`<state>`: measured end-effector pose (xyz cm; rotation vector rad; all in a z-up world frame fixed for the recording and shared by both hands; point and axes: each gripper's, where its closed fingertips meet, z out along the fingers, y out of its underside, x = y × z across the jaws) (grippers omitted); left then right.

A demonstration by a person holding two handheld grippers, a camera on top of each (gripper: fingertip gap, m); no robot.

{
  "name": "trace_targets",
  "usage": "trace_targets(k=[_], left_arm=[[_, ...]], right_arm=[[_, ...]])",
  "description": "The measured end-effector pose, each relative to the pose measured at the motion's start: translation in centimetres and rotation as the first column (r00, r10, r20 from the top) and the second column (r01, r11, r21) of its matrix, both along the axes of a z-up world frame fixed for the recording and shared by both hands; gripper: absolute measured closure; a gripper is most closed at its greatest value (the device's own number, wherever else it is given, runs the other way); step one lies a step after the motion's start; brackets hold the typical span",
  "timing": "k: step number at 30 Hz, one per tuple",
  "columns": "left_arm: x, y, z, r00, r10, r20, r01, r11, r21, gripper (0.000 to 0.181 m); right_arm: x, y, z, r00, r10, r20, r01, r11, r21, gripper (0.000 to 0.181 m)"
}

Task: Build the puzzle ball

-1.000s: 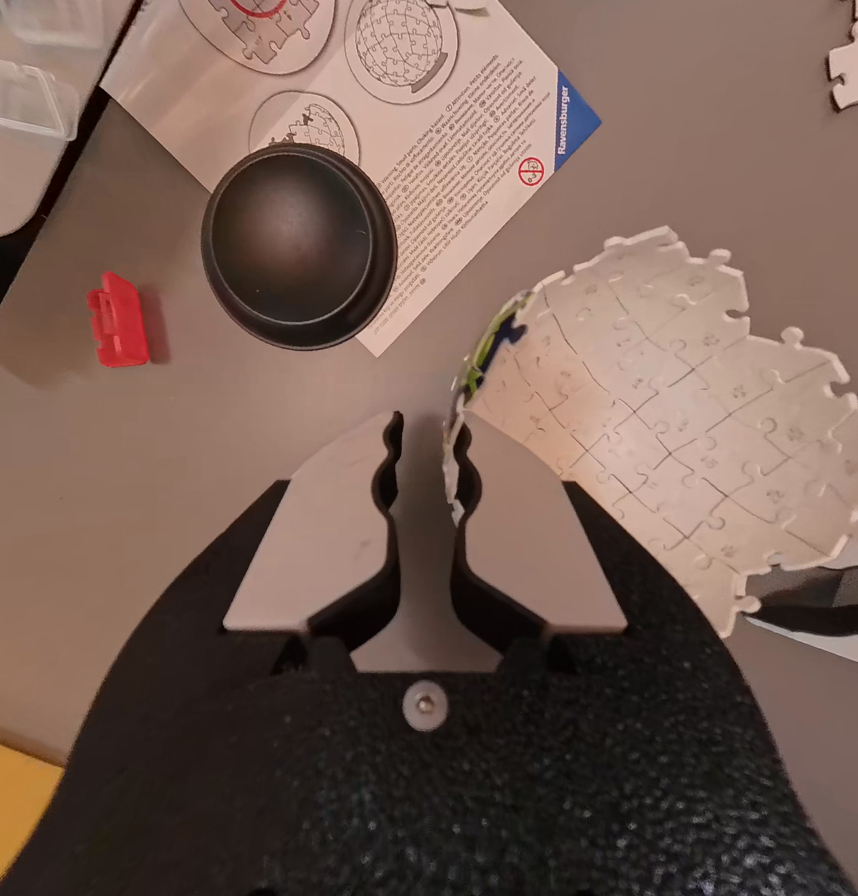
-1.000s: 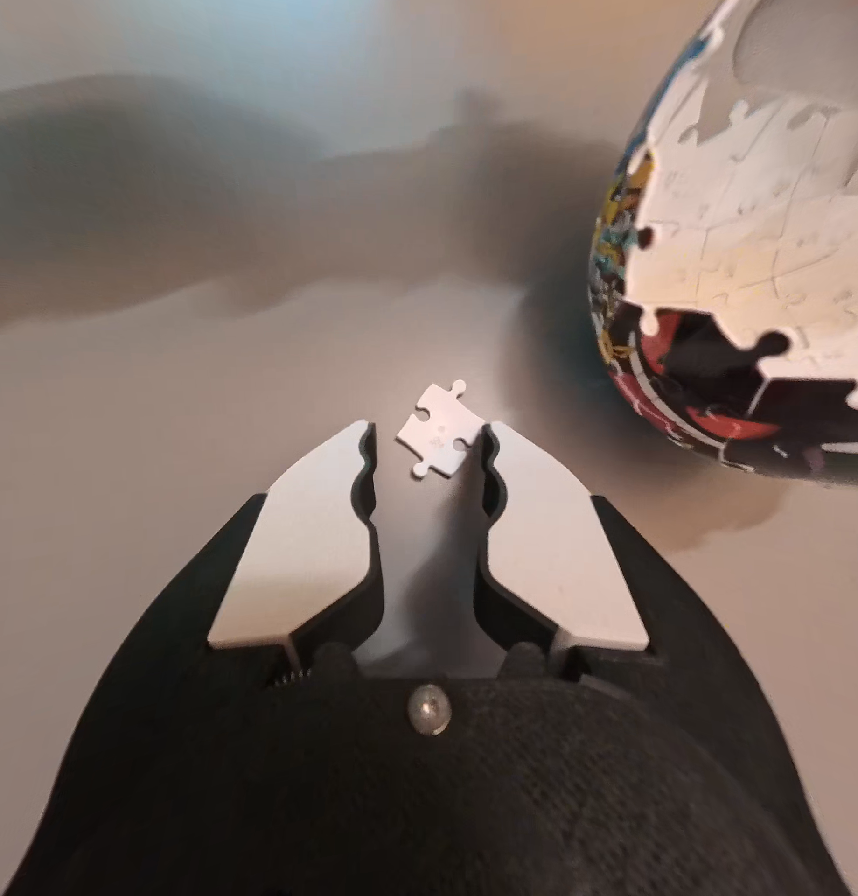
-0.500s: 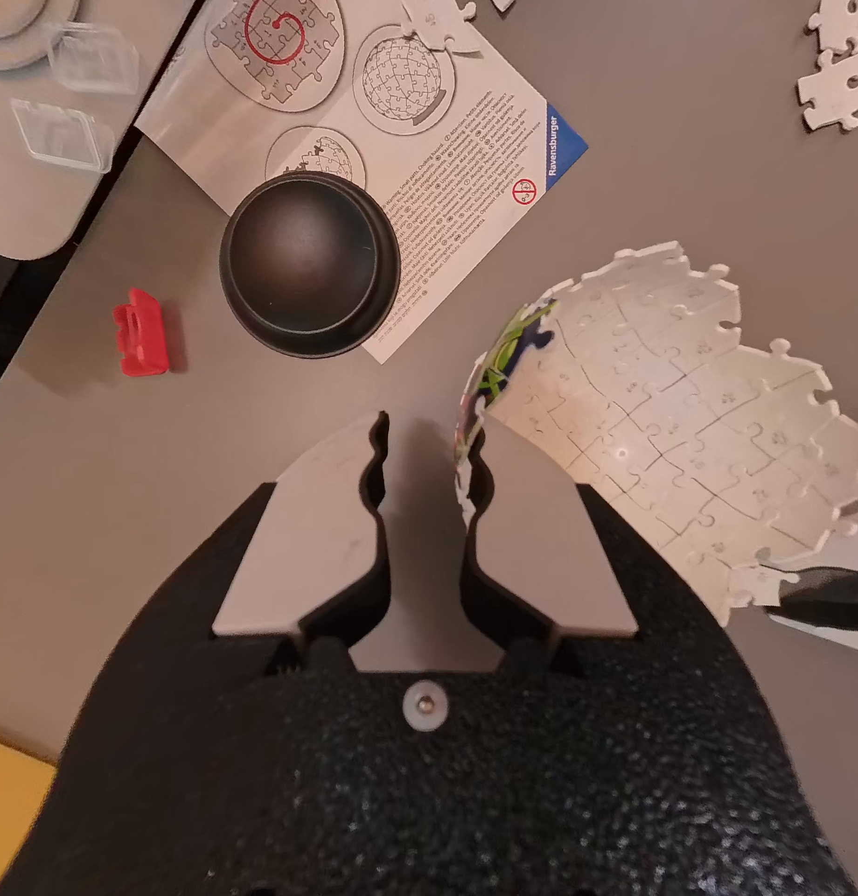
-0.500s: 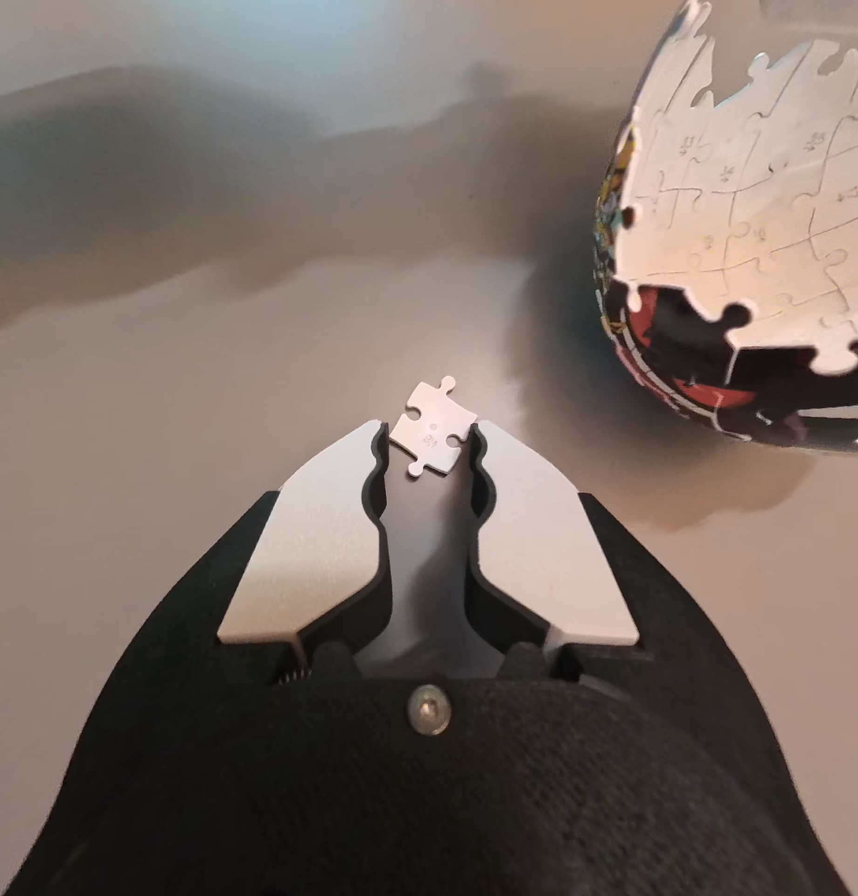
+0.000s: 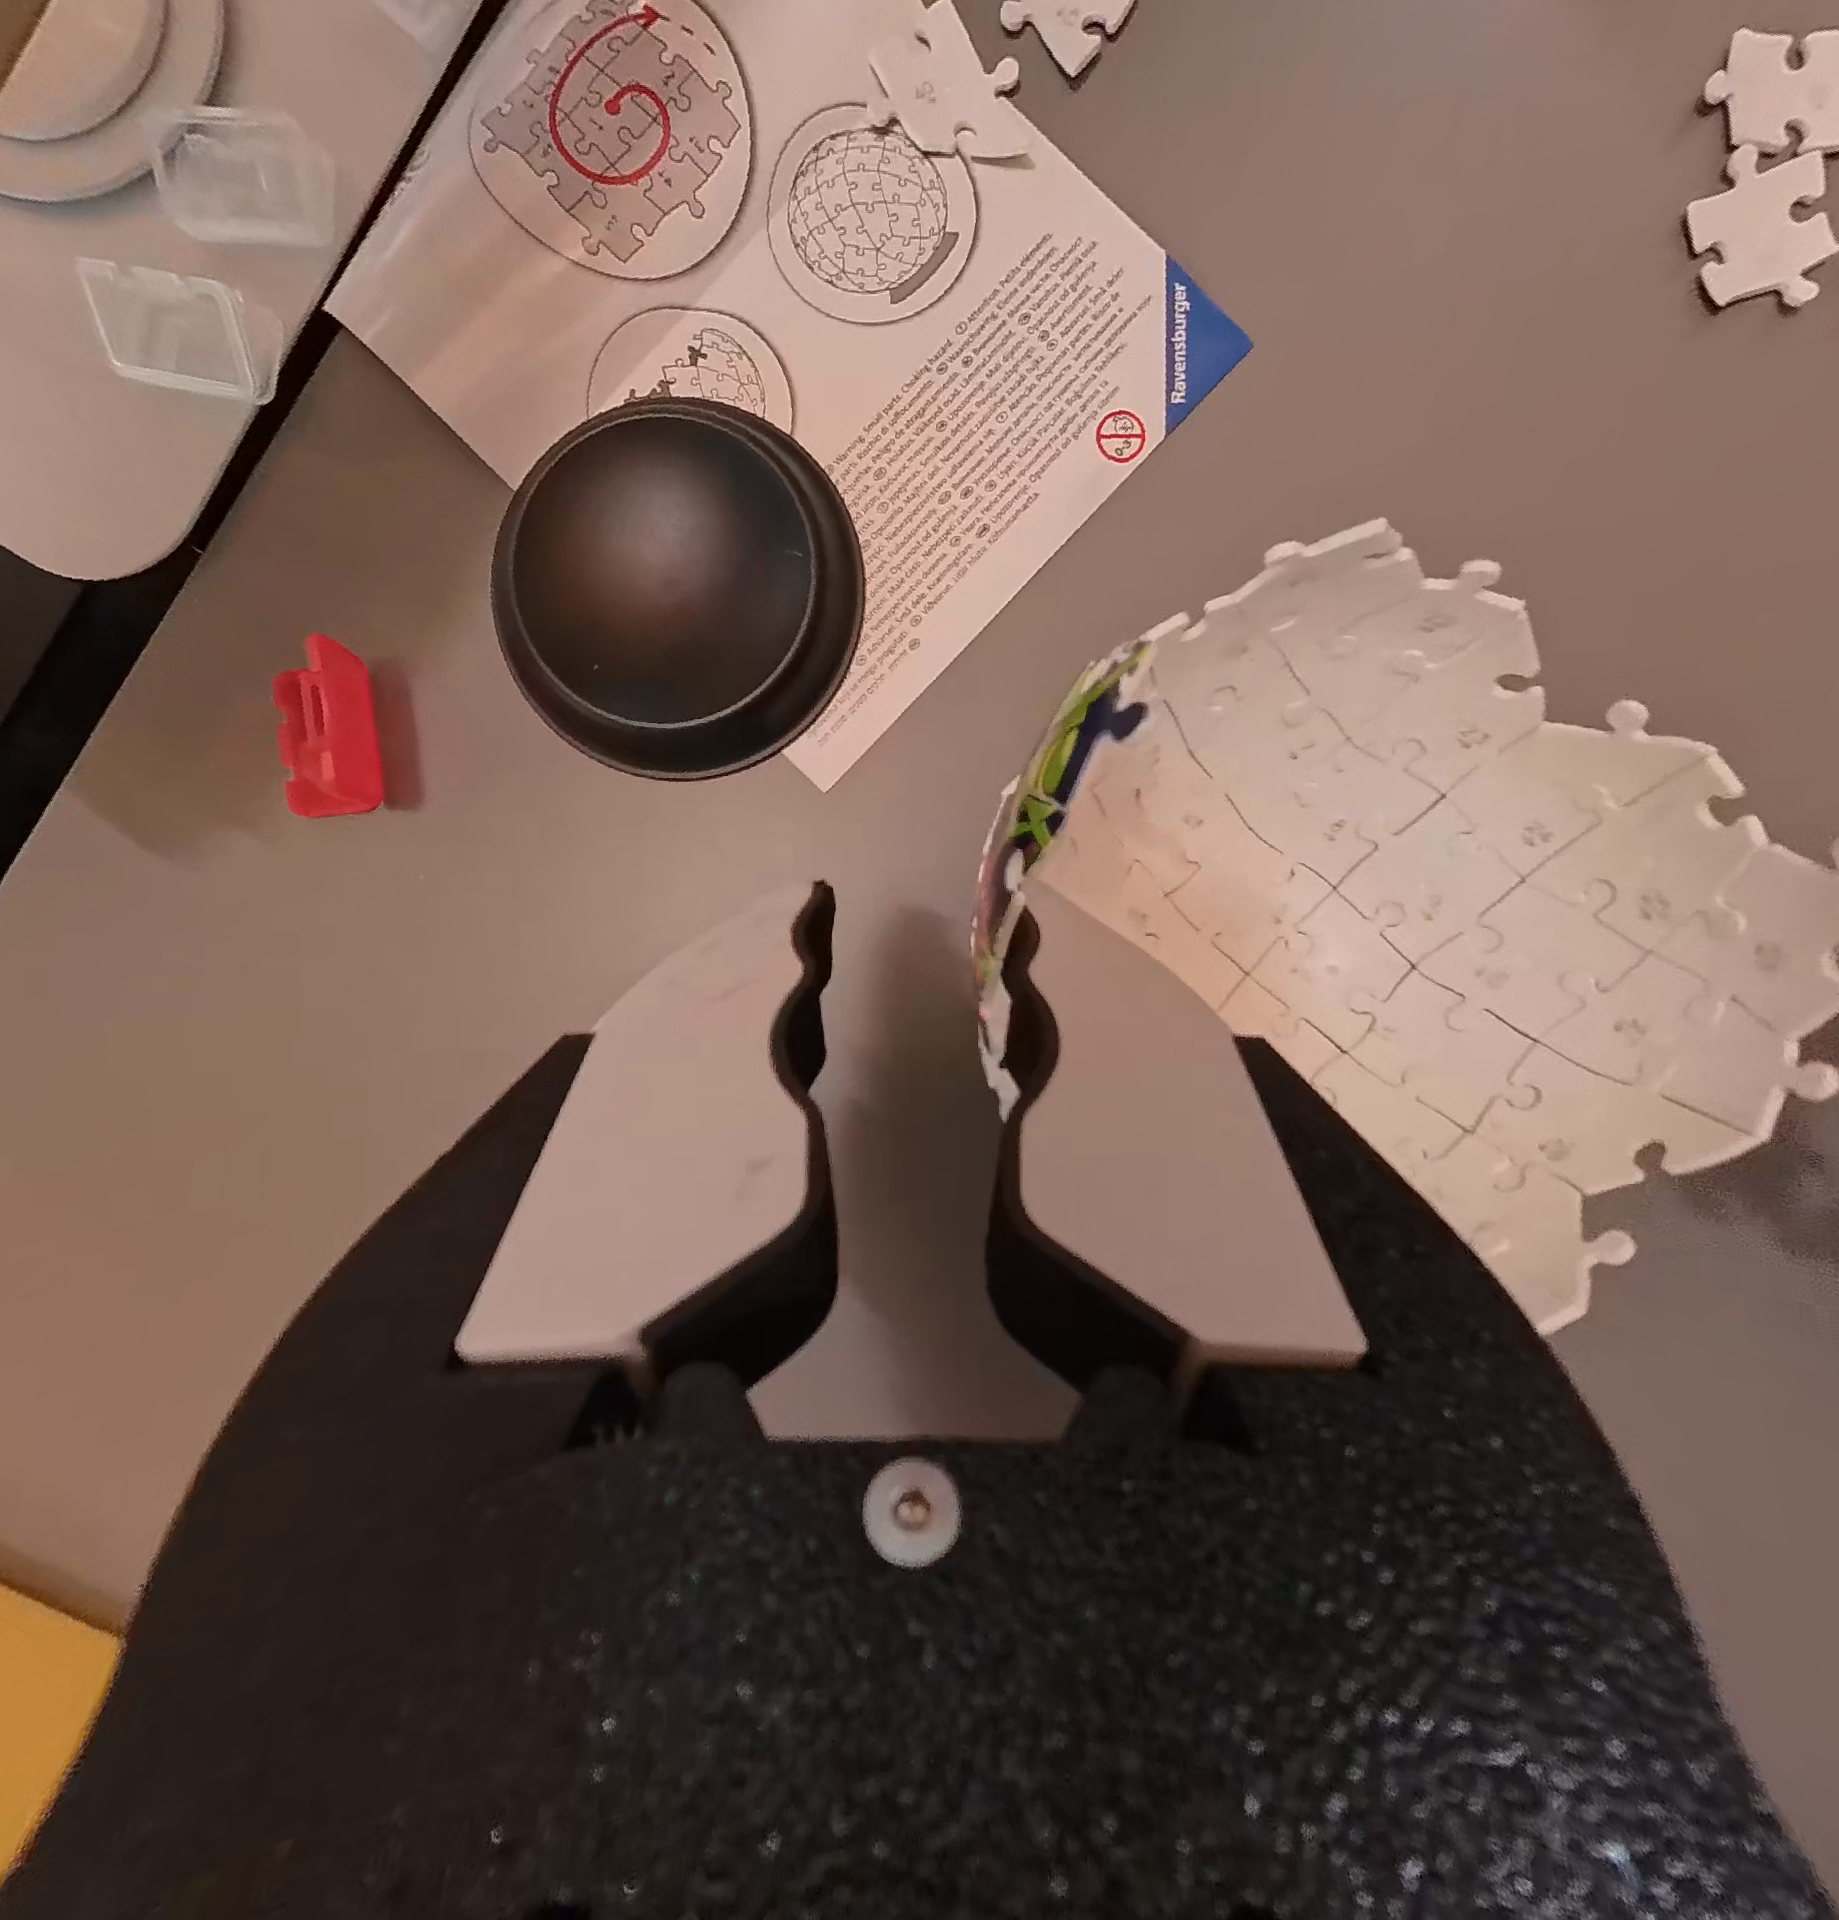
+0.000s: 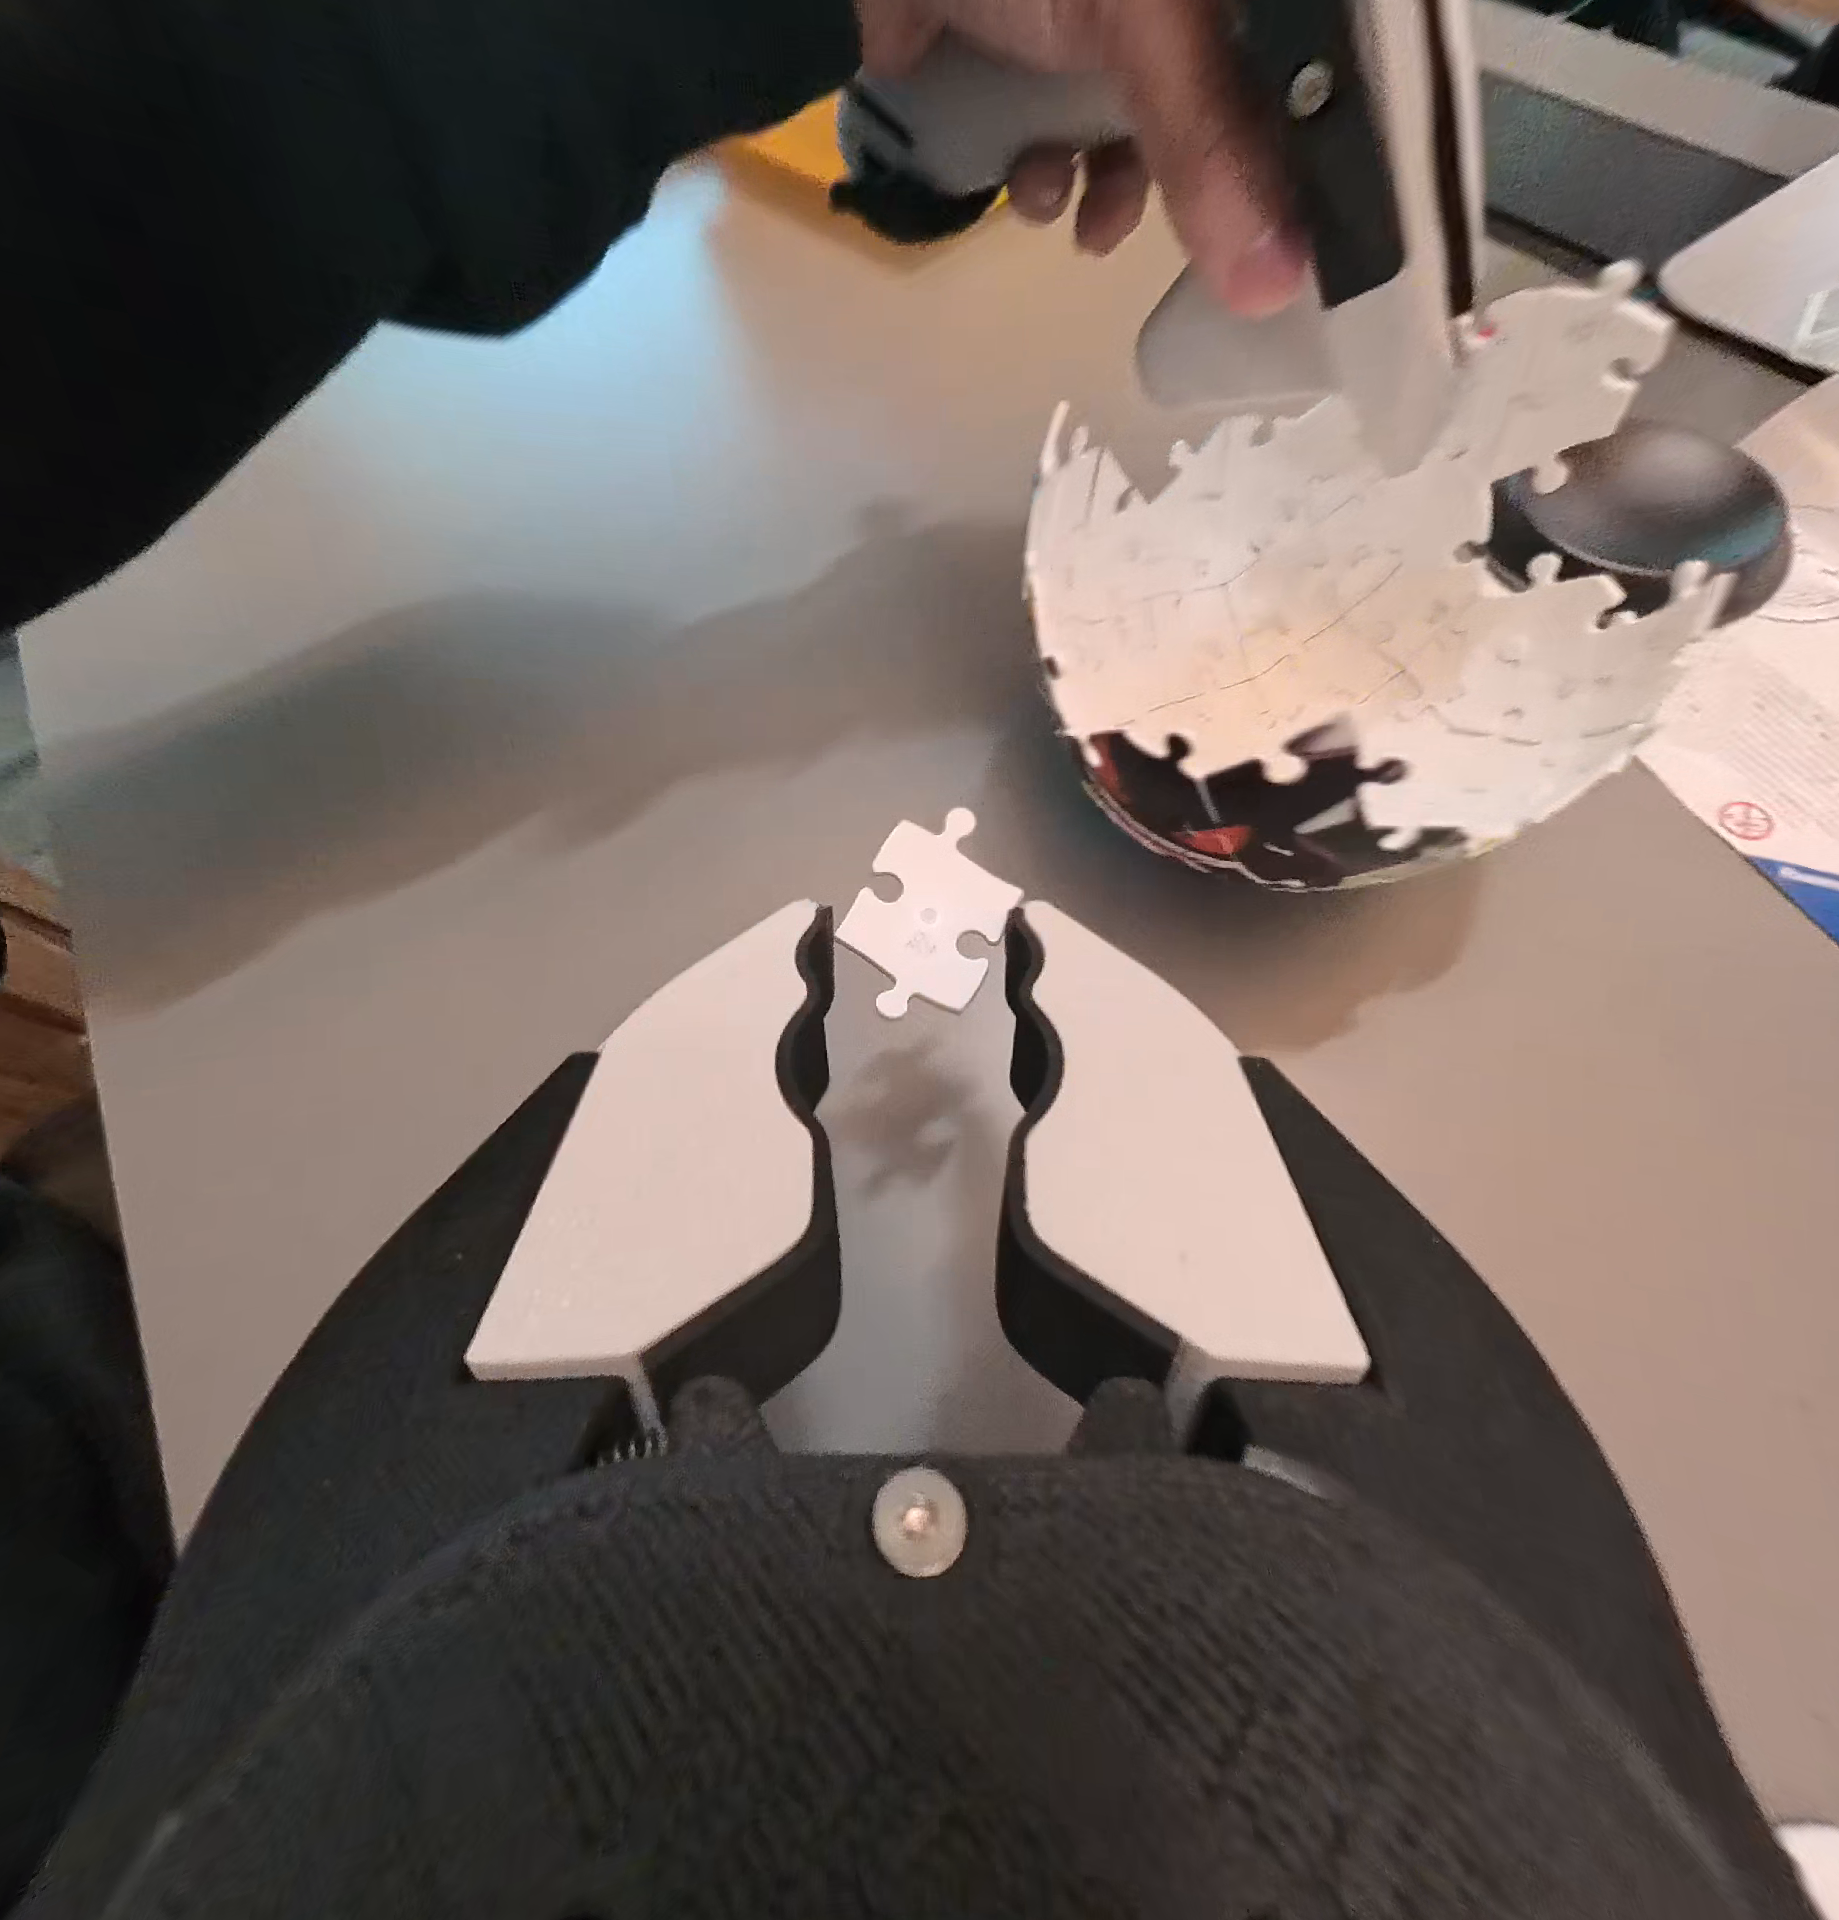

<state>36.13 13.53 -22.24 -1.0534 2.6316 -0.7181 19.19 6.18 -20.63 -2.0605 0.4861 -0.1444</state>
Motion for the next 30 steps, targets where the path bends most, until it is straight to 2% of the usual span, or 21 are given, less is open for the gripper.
trace_targets(k=[9,14,18,24,30], left_arm=[[-0.3,-0.1,0.6,0.999,0.002,0.033,-0.003,1.0,0.025,0.149],[-0.4,-0.3,0.8,0.999,-0.006,0.045,0.005,0.999,0.037,0.147],[-0.6,-0.4,1.3,0.997,-0.027,0.068,0.024,0.998,0.051,0.144],[-0.7,-1.4,1.5,0.993,-0.067,0.099,0.064,0.997,0.035,0.145],[-0.9,-1.4,1.5,0.987,-0.099,0.129,0.088,0.993,0.084,0.146]], right_arm=[[3.3,-2.8,4.1,0.986,-0.16,0.046,0.15,0.973,0.176,0.15],[4.4,-3.9,5.8,0.977,-0.187,0.099,0.158,0.956,0.247,0.15],[5.2,-4.7,6.4,0.965,-0.224,0.138,0.182,0.946,0.267,0.15],[6.3,-5.0,7.1,0.959,-0.261,0.11,0.213,0.921,0.325,0.15],[6.9,-5.2,7.8,0.956,-0.277,0.095,0.223,0.898,0.38,0.15]])
